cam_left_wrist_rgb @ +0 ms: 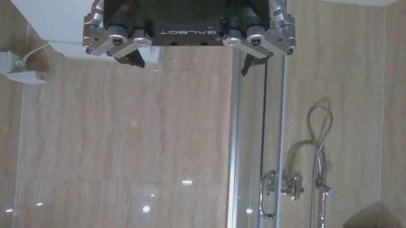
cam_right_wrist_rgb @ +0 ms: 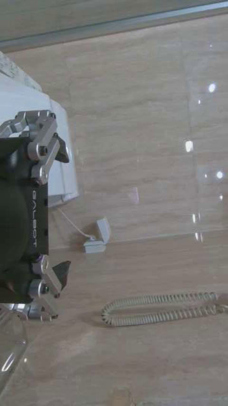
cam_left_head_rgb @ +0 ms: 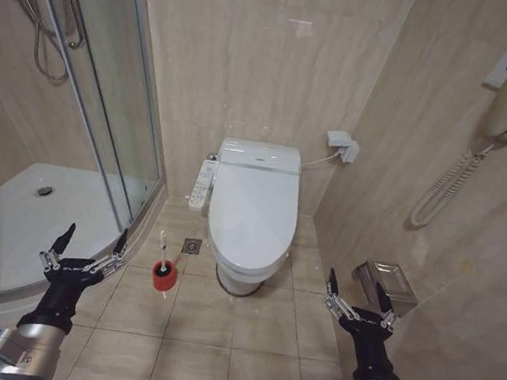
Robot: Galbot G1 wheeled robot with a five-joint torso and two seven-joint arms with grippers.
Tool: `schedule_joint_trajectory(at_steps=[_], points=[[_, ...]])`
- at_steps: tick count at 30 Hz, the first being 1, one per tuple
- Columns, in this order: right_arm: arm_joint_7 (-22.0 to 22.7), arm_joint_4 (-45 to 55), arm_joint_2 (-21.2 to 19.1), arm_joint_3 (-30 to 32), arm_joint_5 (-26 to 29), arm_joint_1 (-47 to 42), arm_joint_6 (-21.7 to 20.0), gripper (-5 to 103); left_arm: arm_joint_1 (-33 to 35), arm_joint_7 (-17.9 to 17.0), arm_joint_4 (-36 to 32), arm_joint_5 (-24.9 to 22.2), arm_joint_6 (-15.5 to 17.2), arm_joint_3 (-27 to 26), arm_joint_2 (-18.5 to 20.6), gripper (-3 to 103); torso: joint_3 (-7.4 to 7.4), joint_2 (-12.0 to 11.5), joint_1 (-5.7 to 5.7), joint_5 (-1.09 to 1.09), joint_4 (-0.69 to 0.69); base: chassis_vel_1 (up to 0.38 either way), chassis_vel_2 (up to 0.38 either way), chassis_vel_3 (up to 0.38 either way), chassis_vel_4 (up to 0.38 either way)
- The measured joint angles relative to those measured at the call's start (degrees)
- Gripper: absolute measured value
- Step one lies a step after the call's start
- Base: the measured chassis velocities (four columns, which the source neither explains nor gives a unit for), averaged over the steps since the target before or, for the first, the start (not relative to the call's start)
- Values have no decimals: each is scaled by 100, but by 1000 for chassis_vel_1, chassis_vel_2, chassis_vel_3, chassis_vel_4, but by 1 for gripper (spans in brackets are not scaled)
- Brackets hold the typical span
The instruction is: Open the toilet lid, clean the toilet bowl with a toilet brush, close the toilet lid, and flush.
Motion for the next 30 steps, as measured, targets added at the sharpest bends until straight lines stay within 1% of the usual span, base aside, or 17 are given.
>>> schedule_joint_trajectory(at_steps=[6, 8, 10, 15, 18, 20, 24, 30], points=[[0, 0, 0, 0, 0, 0, 0, 100, 85, 49, -186, 102, -4, -25, -7, 100, 0, 0, 0, 0, -1, 0, 0, 0, 0], [0, 1, 0, 0, 0, 0, 0, 100, 153, 45, -327, 114, 44, -45, -19, 100, 0, 0, 0, 1, 0, 0, 0, 0, 0], [0, 1, 0, 0, 0, 0, 0, 100, 227, 5, -445, 123, 132, -54, -50, 100, 0, 0, -1, 1, -1, 0, 0, 0, 0], [0, 0, 0, 0, 0, 0, 0, 100, 371, -96, -518, 122, 206, 2, -147, 100, 0, 0, -1, 1, 0, 0, 0, 0, 0], [0, 0, 0, 0, 0, 0, 0, 100, 509, -123, -529, 146, 207, 136, -253, 100, 0, 0, -1, 0, 0, 0, 0, 0, 0], [0, 0, 0, 0, -1, 0, 0, 100, 604, -108, -517, 265, 146, 291, -318, 100, 0, 0, -1, 1, 1, 0, 0, 0, 0], [0, 0, 0, 0, 0, 0, 0, 100, 624, -77, -503, 369, 126, 534, -303, 100, 0, 0, -1, 0, -1, 0, 0, 0, 0], [0, 0, 0, 0, 0, 0, 0, 100, 687, -136, -550, 505, 180, 591, -297, 100, 0, 0, -1, 1, 0, 0, 0, 0, 0]])
